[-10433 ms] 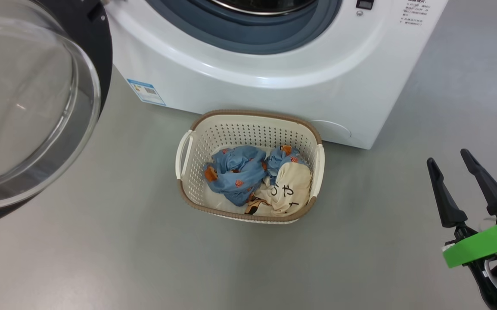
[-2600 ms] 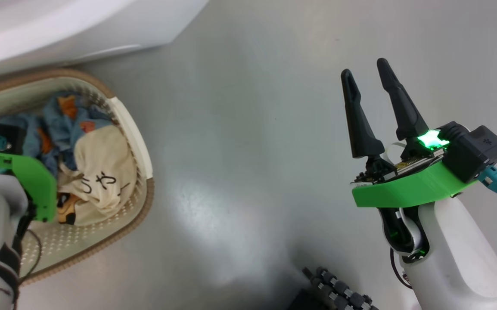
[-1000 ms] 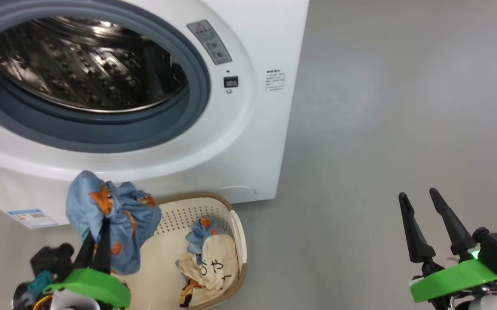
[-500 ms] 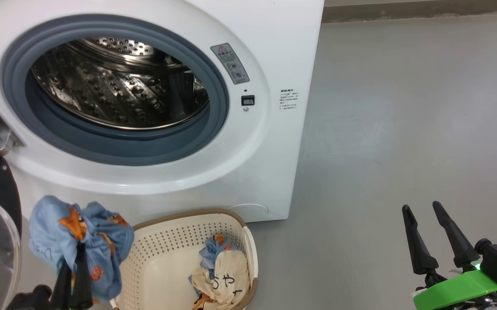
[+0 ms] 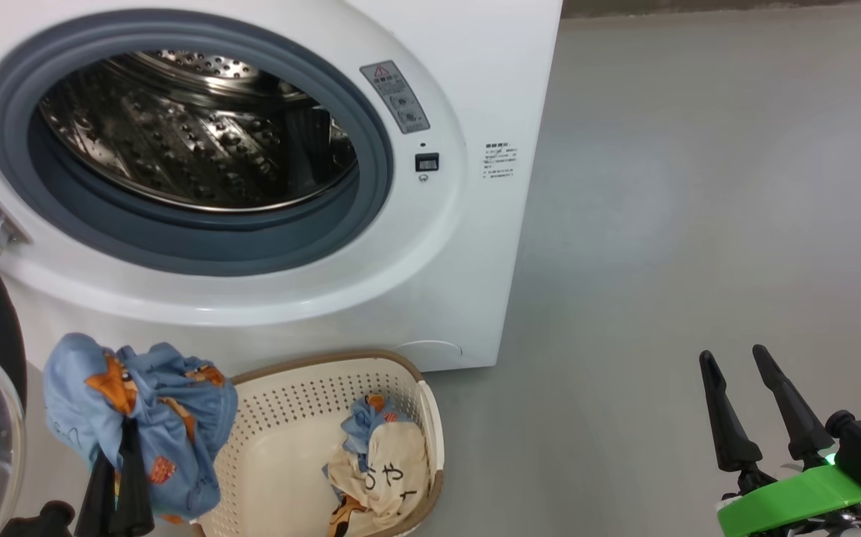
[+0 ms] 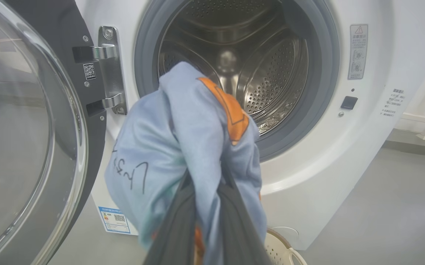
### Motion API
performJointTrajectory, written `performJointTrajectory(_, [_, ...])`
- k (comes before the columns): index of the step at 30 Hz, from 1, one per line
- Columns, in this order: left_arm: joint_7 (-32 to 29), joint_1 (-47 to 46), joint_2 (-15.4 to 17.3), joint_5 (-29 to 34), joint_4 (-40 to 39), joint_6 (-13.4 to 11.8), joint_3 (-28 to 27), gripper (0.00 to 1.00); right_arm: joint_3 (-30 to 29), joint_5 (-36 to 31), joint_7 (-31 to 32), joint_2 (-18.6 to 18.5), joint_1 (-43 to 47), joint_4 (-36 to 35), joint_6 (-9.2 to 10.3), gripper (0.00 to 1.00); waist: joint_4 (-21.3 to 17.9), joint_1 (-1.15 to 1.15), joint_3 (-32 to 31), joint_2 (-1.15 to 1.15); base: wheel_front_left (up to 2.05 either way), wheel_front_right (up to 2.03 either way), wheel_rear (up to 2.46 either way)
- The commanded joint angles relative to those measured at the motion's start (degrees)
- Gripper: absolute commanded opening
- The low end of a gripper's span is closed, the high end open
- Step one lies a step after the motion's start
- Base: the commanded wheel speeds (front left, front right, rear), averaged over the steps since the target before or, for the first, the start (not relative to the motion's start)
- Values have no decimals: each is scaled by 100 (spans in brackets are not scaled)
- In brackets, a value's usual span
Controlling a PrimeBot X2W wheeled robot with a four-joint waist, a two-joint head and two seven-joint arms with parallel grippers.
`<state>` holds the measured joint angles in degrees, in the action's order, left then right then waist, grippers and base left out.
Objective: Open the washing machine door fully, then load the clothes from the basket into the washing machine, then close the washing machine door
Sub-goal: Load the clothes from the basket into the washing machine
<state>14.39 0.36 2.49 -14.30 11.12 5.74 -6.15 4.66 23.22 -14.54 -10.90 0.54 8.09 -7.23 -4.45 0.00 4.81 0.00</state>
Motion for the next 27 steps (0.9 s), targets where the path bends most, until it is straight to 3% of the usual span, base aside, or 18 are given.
performJointTrajectory(1, [61,-174,41,-20,-175,-23,-182,0,65,12,-46,-75,-165,-159,-25,100,-36,0,98,0,0,0,0])
performJointTrajectory(14, [61,-1579,120,249,152,42,-313,0,37,-3,-46,181,-707,-262,-25,100,-264,0,1074,0,0,0,0])
performJointTrajectory(27, [61,-3920,621,479,1337,97,-319,0,158,-4,-46,530,-1382,-285,-25,100,-666,0,2100,0,0,0,0])
